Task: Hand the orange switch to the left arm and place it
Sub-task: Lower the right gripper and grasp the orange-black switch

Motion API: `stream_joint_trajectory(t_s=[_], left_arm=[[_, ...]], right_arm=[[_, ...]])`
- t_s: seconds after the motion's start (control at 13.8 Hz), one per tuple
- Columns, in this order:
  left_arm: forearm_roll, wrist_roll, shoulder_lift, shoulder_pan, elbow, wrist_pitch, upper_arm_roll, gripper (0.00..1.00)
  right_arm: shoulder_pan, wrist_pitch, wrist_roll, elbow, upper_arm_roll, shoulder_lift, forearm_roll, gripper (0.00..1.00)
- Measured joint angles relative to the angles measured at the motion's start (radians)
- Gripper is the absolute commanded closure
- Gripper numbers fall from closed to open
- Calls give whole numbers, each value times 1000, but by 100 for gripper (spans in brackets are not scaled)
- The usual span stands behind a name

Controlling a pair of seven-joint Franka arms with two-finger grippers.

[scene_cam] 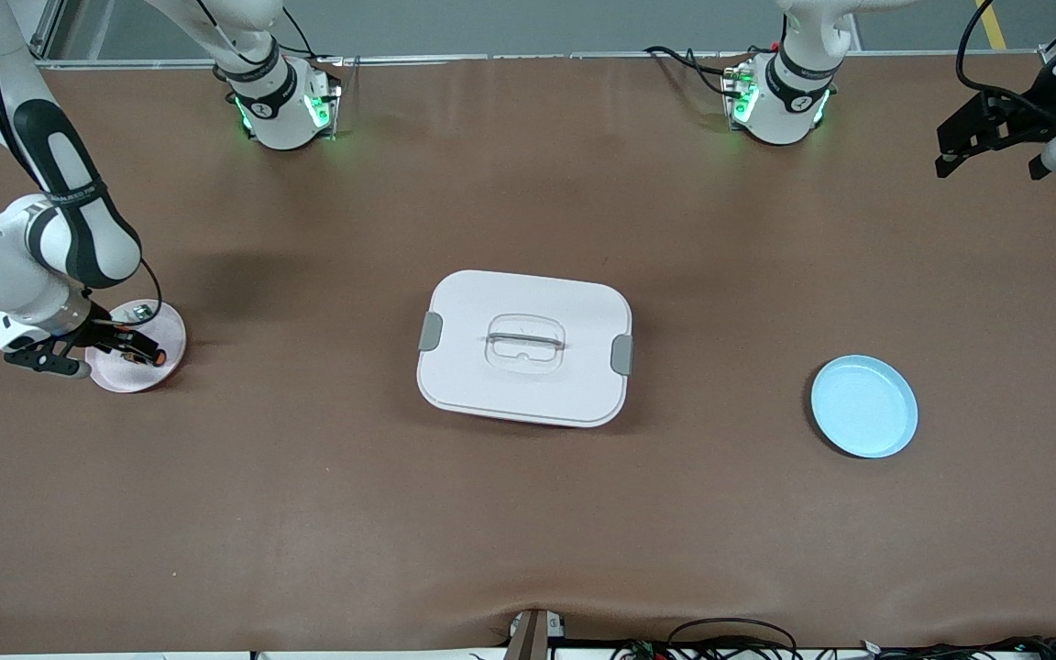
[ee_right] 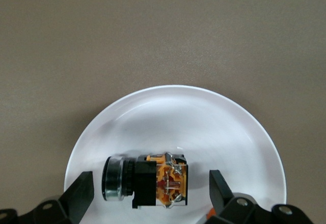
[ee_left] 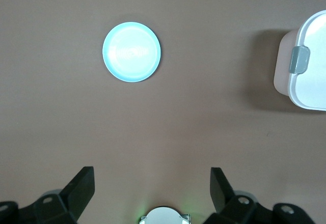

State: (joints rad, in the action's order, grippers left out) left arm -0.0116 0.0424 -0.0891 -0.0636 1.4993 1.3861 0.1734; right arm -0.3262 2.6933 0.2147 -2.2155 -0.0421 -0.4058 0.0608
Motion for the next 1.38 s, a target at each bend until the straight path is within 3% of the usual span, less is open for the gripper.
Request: stream_joint_trajectory(t_s=[0.94, 1.02, 1.09, 1.16, 1.23, 1.31, 1.38], left_arm=[[0, 0, 0, 0, 0, 0, 0, 0], [0, 0, 0, 0, 0, 0, 0, 0], [0, 0, 0, 0, 0, 0, 0, 0], [0, 0, 0, 0, 0, 0, 0, 0], [0, 0, 0, 0, 0, 0, 0, 0], [0, 0, 0, 0, 0, 0, 0, 0], [0, 0, 0, 0, 0, 0, 0, 0]], right_arm=[[0, -41, 0, 13, 3, -10, 0, 0], [0, -41, 0, 16, 3, -12, 0, 42], [0, -41, 0, 21, 3, -15, 0, 54], [0, -41, 1, 29, 4, -20, 0, 59], [0, -41, 1, 36, 5, -25, 0, 84], [1, -41, 0, 40, 6, -27, 0, 100], [2, -42, 0, 42, 8, -27, 0, 100]])
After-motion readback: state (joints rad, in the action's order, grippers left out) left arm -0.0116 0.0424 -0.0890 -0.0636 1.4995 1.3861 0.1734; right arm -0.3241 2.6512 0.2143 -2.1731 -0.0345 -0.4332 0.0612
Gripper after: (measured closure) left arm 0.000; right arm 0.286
